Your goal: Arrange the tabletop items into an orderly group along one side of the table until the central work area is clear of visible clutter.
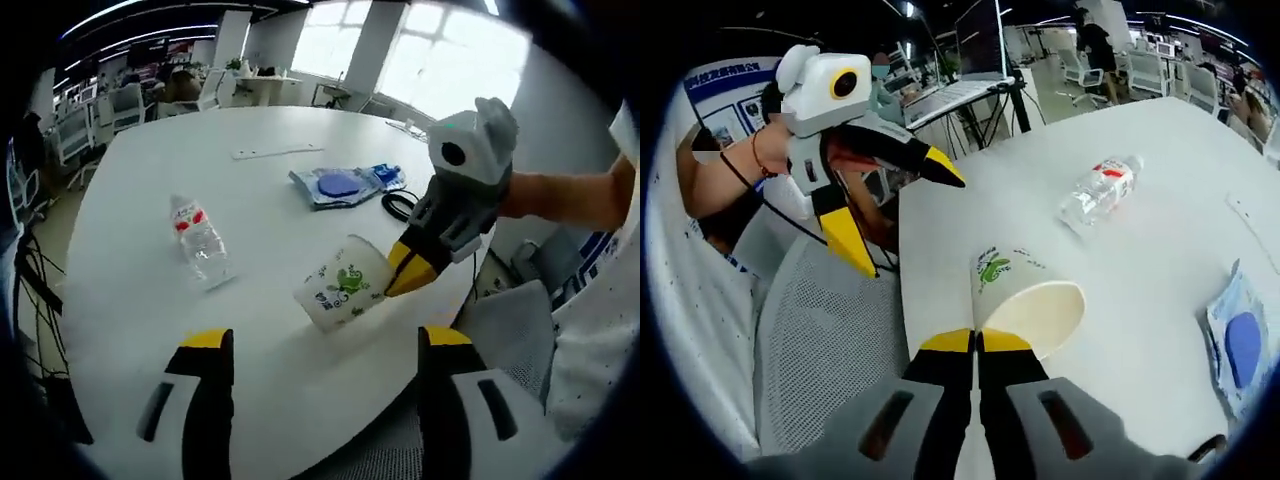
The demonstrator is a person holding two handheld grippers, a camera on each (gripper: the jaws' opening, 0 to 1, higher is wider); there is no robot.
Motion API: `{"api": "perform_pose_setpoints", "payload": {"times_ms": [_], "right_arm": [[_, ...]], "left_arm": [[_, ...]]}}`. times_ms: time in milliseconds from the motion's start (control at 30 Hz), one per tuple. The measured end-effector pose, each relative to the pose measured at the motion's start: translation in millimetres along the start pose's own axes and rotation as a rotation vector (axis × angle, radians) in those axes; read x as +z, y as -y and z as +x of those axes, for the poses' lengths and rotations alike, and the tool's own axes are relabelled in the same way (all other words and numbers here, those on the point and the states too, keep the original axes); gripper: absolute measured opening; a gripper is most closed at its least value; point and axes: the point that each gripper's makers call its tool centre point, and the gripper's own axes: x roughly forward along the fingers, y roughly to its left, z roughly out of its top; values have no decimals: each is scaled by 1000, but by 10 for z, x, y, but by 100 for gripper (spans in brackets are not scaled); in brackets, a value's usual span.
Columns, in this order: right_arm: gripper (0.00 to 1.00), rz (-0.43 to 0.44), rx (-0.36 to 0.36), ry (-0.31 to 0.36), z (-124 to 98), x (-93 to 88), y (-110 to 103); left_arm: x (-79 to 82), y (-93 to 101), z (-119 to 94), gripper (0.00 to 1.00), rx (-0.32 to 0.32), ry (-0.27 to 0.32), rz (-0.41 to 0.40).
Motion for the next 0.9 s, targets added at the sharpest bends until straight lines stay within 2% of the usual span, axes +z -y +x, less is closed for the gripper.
{"api": "perform_pose_setpoints", "payload": {"times_ms": [167,533,900], "right_arm": [[0,-64,-12,-49,-104,-56,-56],[0,-192,-37,-150,-249,-158,-100],[0,-284,-15,-182,-318,-118,-239]], "left_arm": [[58,173,111,75,-44,-29,129],[106,401,251,73,-93,-68,289],[110,546,387,72,-142,-98,432]]}}
